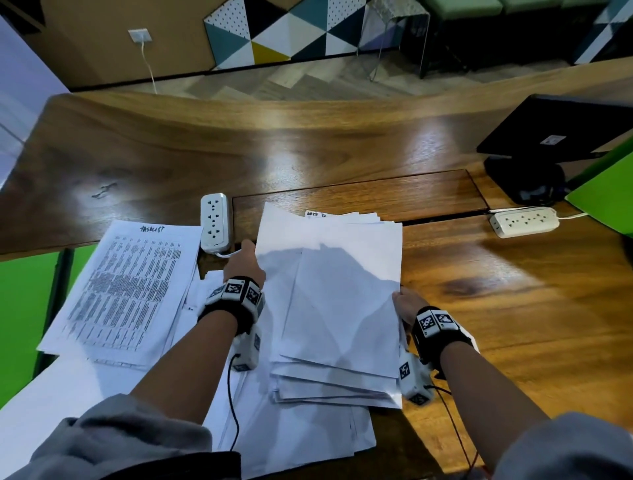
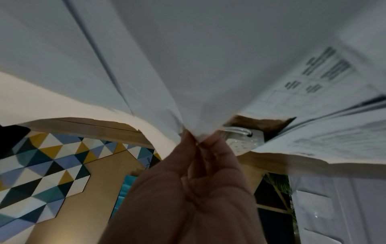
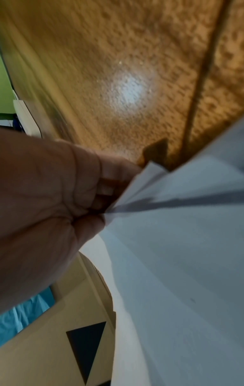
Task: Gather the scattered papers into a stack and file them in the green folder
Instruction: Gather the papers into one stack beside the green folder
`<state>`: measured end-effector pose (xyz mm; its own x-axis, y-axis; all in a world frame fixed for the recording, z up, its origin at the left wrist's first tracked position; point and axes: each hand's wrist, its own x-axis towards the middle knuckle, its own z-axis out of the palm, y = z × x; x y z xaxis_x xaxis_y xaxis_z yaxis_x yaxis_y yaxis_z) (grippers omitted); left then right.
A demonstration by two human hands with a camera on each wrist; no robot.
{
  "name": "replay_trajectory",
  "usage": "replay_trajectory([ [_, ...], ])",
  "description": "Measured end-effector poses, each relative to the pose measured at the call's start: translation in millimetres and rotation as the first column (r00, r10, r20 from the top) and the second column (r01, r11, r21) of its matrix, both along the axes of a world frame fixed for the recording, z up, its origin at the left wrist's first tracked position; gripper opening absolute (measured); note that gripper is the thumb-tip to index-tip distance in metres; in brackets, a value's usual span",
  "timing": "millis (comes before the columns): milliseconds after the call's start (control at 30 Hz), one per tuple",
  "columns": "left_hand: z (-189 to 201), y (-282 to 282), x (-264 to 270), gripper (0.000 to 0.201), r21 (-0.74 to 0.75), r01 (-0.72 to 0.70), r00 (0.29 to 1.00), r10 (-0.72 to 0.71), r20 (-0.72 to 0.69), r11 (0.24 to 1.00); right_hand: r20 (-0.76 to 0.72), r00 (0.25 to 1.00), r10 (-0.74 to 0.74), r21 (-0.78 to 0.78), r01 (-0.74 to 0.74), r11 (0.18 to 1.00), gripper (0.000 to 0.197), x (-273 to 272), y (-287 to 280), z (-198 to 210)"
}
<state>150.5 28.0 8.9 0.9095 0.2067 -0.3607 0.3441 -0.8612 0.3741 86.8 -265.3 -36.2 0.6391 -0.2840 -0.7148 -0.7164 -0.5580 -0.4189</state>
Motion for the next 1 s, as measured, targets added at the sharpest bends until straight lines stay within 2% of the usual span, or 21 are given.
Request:
replay_trajectory([
  [200, -15.7, -27.3, -9.6, 0.030, -0.175, -0.005, 0.993, -0.015, -0.116, 0.985, -0.006, 1.000, -0.028, 0.038, 0.029, 0.999, 0.041, -0.7, 5.9, 3.5],
  [300, -26.0, -49.4, -23.3, 0.031, -0.283, -0.060, 0.990, 0.022, -0.137, 0.957, -0.037, 0.997, -0.065, 0.072, 0.068, 0.995, 0.055, -4.2, 0.4, -9.0],
  [400, -27.9, -55.6, -36.2, 0.034, -0.318, -0.104, 0.991, 0.070, -0.116, 0.942, -0.044, 0.991, -0.122, 0.072, 0.125, 0.989, 0.043, -11.3, 1.1, 0.4],
  [500, -24.7, -35.1, -41.3, 0.042, -0.324, -0.123, 0.992, 0.119, -0.032, 0.938, -0.043, 0.995, -0.092, 0.066, 0.095, 0.993, 0.036, -15.0, 3.3, 3.4],
  [567, -23.7, -10.6, -42.1, 0.046, -0.260, -0.105, 0.994, 0.107, -0.005, 0.960, -0.040, 0.997, -0.065, 0.064, 0.068, 0.996, 0.037, -16.6, 5.2, 1.9],
  [667, -22.4, 28.9, -46.9, 0.057, 0.023, 0.041, 0.994, -0.039, -0.104, 0.999, -0.007, 0.997, -0.070, 0.048, 0.071, 0.996, 0.036, -20.0, 10.3, -0.4],
  [767, -18.2, 50.3, -40.4, 0.074, 0.227, 0.242, 0.960, -0.199, -0.195, 0.943, 0.034, 0.994, -0.106, -0.003, 0.106, 0.994, 0.034, -21.3, 14.3, -1.2],
  [900, -11.3, 59.0, -21.8, 0.085, 0.259, 0.399, 0.904, -0.331, -0.269, 0.880, 0.014, 0.991, -0.131, -0.078, 0.132, 0.988, 0.027, -24.4, 11.1, -4.7],
  [1000, -14.2, 55.9, -22.8, 0.090, 0.315, 0.469, 0.872, -0.377, -0.311, 0.825, -0.012, 0.990, -0.140, -0.104, 0.138, 0.985, 0.019, -32.7, 2.9, -4.8],
])
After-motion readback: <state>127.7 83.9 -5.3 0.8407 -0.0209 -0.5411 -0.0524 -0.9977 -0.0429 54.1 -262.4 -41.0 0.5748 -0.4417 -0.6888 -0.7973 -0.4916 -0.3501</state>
